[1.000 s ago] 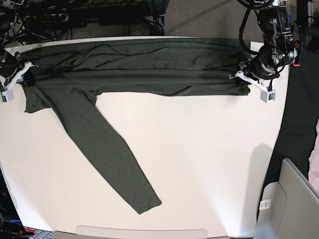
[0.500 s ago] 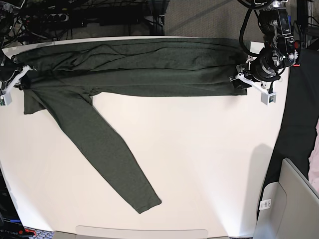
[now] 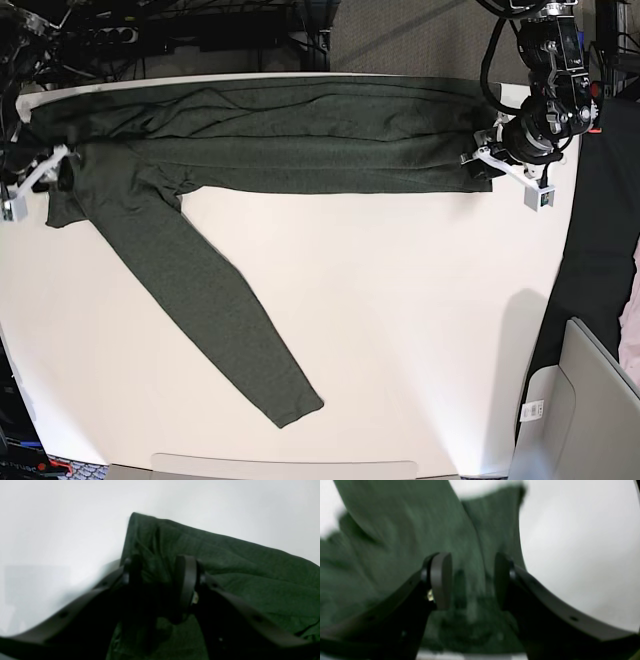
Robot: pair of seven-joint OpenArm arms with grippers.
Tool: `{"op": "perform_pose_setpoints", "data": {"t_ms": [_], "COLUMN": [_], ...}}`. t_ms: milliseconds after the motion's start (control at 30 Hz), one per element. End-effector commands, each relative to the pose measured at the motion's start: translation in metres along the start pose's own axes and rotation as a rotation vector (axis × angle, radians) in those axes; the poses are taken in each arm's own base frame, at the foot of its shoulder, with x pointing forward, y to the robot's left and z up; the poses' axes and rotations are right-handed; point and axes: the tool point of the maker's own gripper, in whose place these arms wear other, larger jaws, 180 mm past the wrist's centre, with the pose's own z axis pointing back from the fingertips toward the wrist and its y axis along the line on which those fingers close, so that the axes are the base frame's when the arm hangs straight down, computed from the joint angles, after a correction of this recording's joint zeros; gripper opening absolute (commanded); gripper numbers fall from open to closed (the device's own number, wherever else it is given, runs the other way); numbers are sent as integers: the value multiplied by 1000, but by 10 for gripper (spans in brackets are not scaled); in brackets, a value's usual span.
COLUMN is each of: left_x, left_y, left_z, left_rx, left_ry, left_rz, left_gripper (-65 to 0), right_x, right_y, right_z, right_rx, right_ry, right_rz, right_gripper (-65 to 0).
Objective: Fold the T-shirt properly
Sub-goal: 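Fold the grasped body edges over toward the shoulder edge with both grippers, then grasp the loose sleeve with the right gripper and lift it over the folded body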
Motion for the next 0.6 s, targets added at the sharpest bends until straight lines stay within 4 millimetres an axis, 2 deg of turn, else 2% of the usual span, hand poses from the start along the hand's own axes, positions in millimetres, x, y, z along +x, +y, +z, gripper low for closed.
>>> {"op": "perform_pose_setpoints", "data": {"t_ms": [0,133,267,433,567], "left_x": [14,16,18,17,17], "left_y": [-1,-1,-3,-3,-4], "left_z": [6,6,7,7,6], "left_rx": [-3,-4,-6,-6,-10], "left_ry": [-45,-50,-56,-48,-55], "left_rz": [-16,-16,-20,-20,-15], "left_gripper": [-422,-421,-419,-403,-356], "right_x": [32,77,107,147,161], "right_y": [-5,6,0,23,48], "right_z": [5,-10,-37,-78,-110], "right_rx": [-15,12,-52,-59,-29], "right_ry": [-93,-176,-136,-127,-88], "right_rz": [11,0,35,115,207], "right_gripper": [-388,-387,-387,-385,-385]}}
